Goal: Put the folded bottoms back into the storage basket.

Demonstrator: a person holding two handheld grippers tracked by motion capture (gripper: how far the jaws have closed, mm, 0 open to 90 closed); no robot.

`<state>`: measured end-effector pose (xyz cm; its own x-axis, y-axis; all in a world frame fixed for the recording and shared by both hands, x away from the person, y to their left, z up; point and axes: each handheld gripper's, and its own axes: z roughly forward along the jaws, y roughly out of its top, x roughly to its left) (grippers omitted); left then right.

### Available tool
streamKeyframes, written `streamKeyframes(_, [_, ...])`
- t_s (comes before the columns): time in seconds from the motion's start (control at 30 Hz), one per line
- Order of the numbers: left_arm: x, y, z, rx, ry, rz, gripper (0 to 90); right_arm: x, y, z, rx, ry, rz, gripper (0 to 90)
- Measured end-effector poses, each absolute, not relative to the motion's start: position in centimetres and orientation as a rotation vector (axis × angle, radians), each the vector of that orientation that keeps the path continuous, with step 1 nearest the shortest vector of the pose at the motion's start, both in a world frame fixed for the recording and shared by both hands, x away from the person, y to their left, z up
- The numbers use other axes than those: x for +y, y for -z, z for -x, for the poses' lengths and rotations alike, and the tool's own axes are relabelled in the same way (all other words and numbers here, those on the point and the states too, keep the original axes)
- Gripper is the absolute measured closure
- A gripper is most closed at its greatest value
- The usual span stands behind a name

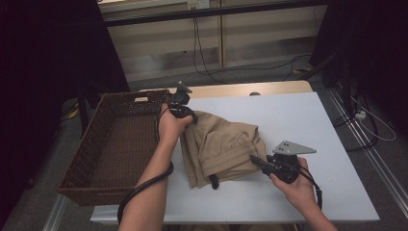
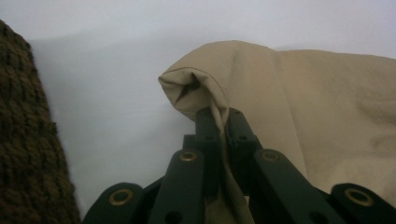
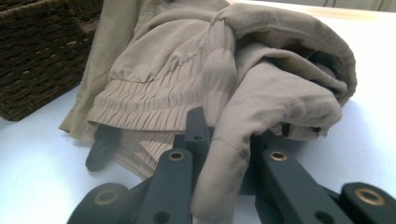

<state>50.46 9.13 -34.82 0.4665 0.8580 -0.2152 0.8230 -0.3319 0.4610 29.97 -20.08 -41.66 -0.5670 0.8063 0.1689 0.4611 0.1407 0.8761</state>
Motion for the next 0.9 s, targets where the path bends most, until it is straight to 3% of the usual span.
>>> streamKeyframes(0.9, [10.3, 30.8, -50.4, 1.391, -0.069, -2.243, 86.0, -19.1, 39.3, -29.3, 2.038, -1.497, -1.143, 80.2])
